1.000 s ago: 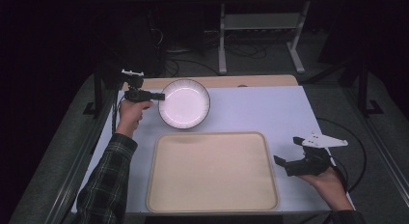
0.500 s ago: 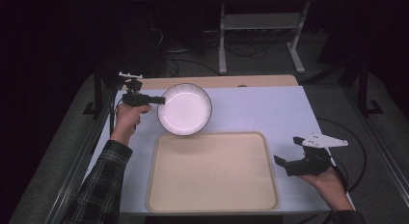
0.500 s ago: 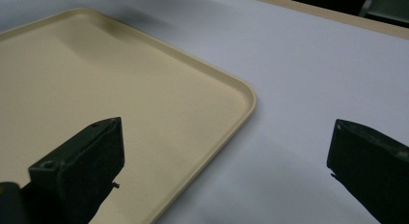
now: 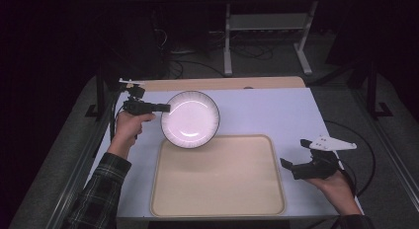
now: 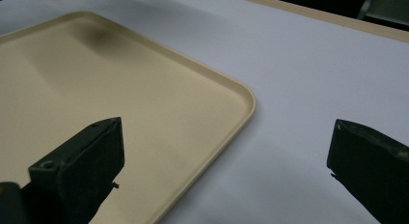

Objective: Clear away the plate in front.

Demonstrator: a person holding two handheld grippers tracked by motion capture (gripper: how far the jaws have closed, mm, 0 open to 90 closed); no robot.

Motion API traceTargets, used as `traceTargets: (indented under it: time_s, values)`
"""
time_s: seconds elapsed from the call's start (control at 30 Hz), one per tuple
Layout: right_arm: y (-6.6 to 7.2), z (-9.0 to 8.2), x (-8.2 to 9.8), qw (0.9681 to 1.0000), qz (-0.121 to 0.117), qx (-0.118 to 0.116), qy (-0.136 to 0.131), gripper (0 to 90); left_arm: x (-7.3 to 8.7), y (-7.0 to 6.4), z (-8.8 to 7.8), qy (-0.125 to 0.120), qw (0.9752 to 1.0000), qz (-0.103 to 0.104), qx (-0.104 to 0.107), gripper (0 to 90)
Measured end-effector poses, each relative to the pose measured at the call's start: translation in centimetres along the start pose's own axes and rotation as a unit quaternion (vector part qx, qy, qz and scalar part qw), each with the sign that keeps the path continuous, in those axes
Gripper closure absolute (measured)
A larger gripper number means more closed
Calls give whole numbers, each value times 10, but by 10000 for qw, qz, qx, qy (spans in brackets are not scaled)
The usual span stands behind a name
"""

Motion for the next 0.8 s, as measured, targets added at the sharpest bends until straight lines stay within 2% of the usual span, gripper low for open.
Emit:
traceTargets:
  time_s: [0.4, 0.8]
  values:
    - [1, 0, -1, 10000, -16, 3, -24, 0, 17, -22, -2, 74, 9996, 264, -18, 862]
    - [1, -1, -2, 10000, -21, 3, -35, 0, 38, -38, 4, 186, 9990, 397, 22, 861]
Point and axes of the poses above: each handheld gripper's, and its own axes: z roughly forward along the jaws, x roughly out of its underside, y roughly to its left, the point moved 7 cm from there along z, roughly forward along the jaws, and after that the axes turned 4 degrees about -z, right-handed, at the moved point
